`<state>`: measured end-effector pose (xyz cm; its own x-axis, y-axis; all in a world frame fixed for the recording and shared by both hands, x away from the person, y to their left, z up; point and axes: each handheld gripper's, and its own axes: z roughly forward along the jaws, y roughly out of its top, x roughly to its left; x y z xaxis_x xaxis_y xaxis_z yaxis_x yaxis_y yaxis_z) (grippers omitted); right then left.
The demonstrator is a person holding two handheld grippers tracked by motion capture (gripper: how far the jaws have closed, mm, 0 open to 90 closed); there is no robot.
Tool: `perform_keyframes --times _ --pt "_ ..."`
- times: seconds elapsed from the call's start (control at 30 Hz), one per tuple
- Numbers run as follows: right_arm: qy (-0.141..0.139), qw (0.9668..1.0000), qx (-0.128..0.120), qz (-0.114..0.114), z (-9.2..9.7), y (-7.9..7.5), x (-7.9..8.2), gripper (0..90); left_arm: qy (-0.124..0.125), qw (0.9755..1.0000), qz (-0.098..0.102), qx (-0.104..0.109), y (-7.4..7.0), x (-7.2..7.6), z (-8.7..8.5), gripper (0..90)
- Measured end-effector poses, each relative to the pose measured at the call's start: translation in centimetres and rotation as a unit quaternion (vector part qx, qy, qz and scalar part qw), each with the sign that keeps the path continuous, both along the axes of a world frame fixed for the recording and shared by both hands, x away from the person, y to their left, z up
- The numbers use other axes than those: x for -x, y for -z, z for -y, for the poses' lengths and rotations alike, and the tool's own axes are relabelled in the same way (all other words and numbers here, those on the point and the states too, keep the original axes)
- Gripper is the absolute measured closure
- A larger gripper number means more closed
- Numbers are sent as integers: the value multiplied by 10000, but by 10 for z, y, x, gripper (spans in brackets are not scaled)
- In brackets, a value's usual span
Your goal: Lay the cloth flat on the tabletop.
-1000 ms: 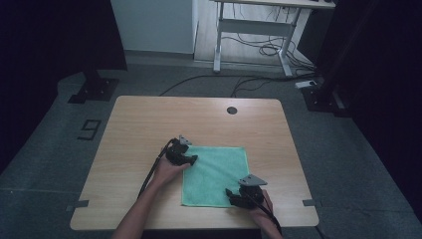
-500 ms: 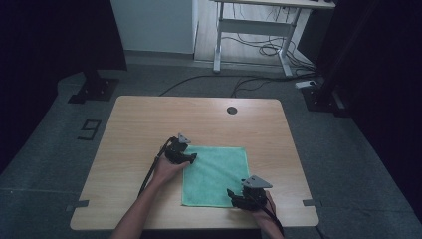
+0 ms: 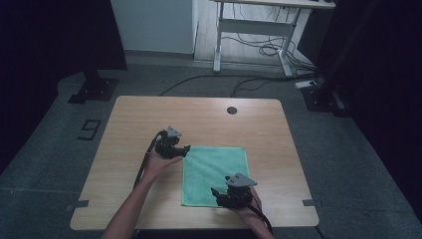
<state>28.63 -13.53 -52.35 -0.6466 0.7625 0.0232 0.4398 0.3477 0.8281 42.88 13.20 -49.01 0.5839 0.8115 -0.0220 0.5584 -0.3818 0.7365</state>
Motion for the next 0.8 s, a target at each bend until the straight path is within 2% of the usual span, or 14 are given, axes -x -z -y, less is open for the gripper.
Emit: perform_keyframes --times 0.17,0.23,0.4,0.8 --pt "-160 9999 -25 16 -15 -1 0 304 -94 10000 -23 -3 -2 -1 -11 413" --pt "-272 9996 -25 23 -27 1 0 305 -141 9999 -52 9 -1 -1 -16 413" --pt "-393 9992 -78 -10 -41 3 -2 307 -223 9995 -140 168 3 -3 -20 423" --pt "-485 9988 -76 -24 -57 7 -3 310 -184 9997 -144 120 8 -7 -13 431"
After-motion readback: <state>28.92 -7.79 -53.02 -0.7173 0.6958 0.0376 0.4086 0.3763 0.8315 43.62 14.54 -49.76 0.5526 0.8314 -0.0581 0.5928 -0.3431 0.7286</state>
